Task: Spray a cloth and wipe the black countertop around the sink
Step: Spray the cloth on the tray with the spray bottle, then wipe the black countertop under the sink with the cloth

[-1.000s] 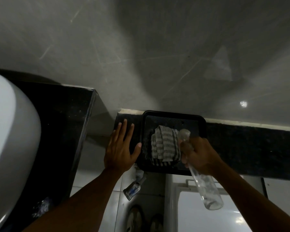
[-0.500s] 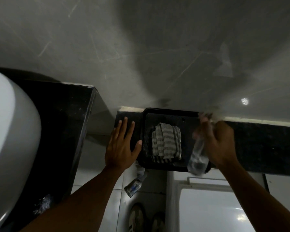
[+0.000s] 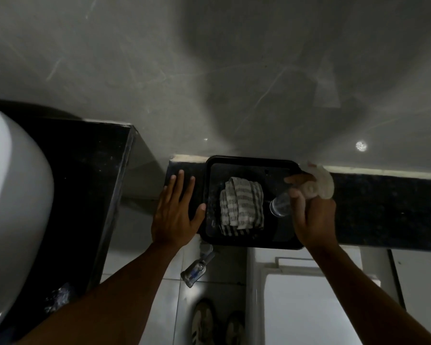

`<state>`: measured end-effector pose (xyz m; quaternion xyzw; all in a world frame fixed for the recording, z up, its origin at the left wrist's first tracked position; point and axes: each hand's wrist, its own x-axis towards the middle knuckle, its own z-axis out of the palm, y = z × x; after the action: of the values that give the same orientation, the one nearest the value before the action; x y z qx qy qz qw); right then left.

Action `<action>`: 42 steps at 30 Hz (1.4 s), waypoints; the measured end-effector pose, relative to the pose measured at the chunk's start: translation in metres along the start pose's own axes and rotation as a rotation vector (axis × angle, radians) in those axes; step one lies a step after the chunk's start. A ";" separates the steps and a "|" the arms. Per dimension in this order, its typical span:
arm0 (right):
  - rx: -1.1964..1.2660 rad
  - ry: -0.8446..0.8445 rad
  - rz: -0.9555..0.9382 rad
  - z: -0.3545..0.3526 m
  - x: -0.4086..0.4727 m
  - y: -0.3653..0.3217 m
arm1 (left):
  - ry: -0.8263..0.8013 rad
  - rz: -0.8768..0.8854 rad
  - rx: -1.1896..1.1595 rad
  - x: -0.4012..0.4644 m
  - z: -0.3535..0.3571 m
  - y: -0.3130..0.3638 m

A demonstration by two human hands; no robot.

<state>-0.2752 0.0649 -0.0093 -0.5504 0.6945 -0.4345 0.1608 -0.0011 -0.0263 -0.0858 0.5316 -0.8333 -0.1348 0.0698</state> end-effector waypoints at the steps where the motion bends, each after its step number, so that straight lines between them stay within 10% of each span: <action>1: 0.016 -0.011 0.041 0.000 -0.001 -0.001 | 0.001 0.005 0.002 0.000 0.000 0.000; 10: 0.071 0.382 0.397 0.028 -0.091 -0.030 | 0.029 0.077 -0.088 -0.004 -0.006 0.006; 16: 0.143 0.138 0.597 0.063 -0.078 -0.054 | -0.022 0.527 0.009 -0.021 -0.003 0.036; 22: 0.443 -0.095 0.890 0.068 -0.030 -0.051 | -0.093 0.441 0.006 -0.028 -0.005 0.053; 42: 0.326 -0.333 0.306 0.092 -0.056 -0.181 | 0.134 0.134 -0.171 -0.170 -0.137 0.046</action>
<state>-0.0779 0.0736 0.0654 -0.4698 0.6546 -0.4148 0.4227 0.0670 0.1252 0.0637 0.4747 -0.8459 -0.1644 0.1791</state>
